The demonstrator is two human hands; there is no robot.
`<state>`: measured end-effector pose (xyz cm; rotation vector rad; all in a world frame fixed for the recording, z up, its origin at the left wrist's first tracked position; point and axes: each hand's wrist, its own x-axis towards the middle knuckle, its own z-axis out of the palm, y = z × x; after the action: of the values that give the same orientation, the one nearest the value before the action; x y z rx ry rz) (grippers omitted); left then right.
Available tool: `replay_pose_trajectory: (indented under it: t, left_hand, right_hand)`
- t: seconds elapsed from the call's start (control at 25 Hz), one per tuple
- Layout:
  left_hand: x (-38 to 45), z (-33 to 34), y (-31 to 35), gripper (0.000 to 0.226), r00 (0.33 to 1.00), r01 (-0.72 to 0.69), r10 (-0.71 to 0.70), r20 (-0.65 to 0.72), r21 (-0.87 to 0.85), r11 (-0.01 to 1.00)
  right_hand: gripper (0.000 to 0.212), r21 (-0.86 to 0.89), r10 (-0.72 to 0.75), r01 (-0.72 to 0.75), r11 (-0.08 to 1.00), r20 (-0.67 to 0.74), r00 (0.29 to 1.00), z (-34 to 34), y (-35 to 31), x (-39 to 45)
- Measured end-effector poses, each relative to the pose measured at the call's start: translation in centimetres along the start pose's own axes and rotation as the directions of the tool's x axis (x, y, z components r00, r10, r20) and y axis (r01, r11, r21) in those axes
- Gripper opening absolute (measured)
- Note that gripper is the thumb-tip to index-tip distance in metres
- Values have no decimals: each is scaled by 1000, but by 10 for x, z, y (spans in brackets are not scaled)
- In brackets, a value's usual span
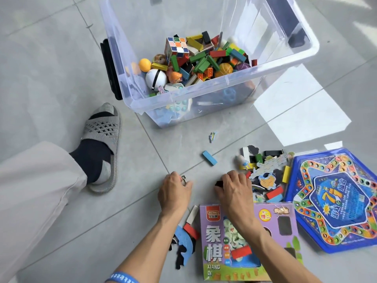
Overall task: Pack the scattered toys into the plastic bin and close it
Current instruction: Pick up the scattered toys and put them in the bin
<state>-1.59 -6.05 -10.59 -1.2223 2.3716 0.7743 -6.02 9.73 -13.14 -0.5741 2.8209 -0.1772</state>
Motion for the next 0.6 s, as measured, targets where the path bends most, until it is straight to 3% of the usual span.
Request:
replay_pose_trajectory:
  t: [0.16,0.32,0.52,0.6]
  left_hand:
    - [-1,9,10,12,999,-50,50,-11,-14,999]
    - [4,10,5,19,988,-152,151,13,81,985]
    - [1,3,-1,15,969,-246,249,7,173,954]
    - [-2,1,-6,13,966,-256,259,-2,146,955]
  right_hand:
    - [29,55,-10,7,998,57,998,-6,0,3]
    - [22,346,-46,45,937,-6,999,-24,-12,46]
    - [15,130,-7,-5,991,95,995,-22,-26,80]
    - [13,172,8,-29,985,126,992,-17,-28,73]
